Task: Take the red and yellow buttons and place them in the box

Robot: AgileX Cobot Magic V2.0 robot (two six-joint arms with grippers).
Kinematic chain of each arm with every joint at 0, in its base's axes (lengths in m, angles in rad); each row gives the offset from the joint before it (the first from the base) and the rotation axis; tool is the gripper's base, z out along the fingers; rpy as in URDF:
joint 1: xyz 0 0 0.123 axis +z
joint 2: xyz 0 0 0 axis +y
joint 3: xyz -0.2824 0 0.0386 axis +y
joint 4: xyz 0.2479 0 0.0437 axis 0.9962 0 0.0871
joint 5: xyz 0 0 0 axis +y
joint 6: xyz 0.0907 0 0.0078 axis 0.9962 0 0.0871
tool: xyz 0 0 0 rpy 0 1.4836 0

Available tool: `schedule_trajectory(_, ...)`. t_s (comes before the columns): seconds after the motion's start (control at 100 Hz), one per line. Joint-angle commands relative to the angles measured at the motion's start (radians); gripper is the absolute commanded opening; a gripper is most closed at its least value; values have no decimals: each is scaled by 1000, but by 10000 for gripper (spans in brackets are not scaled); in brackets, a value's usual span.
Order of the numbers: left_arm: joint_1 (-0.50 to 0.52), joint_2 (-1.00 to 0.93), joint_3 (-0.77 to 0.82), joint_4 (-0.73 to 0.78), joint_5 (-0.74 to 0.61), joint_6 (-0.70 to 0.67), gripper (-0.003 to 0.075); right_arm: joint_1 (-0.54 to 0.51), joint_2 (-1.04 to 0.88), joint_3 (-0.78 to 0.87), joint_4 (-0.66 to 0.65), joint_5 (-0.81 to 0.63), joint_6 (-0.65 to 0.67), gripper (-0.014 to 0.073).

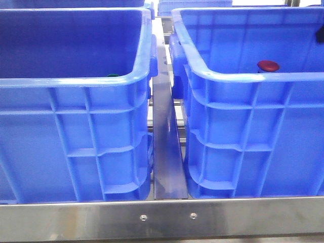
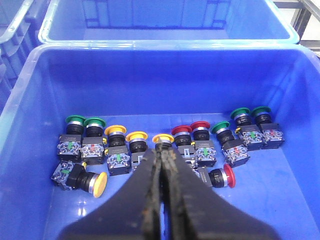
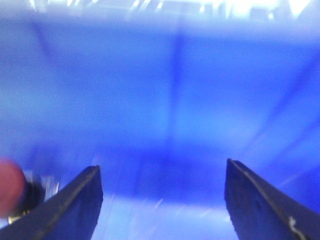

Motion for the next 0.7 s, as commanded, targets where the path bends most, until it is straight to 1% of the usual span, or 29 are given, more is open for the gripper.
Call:
schedule_trajectory(0.0,3,1,-27,12,-72,-10,-19,-2,-111,-7,123,31,5,536)
schedule_trajectory(0.23,3,1,-27,-5,-72,-10,-19,-2,-339,82,123,9,16,532)
schedule_trajectory(0.49,3,1,-27,-7,-72,-10,-19,-2,-624,237,123,1,31,532)
schedule_trajectory(0.62,3,1,-27,-7,-72,-10,-19,-2,-754,320,123,1,59,532)
schedule_trajectory(0.69,3,1,-27,-7,-72,-10,-19,-2,-818,354,123,1,59,516)
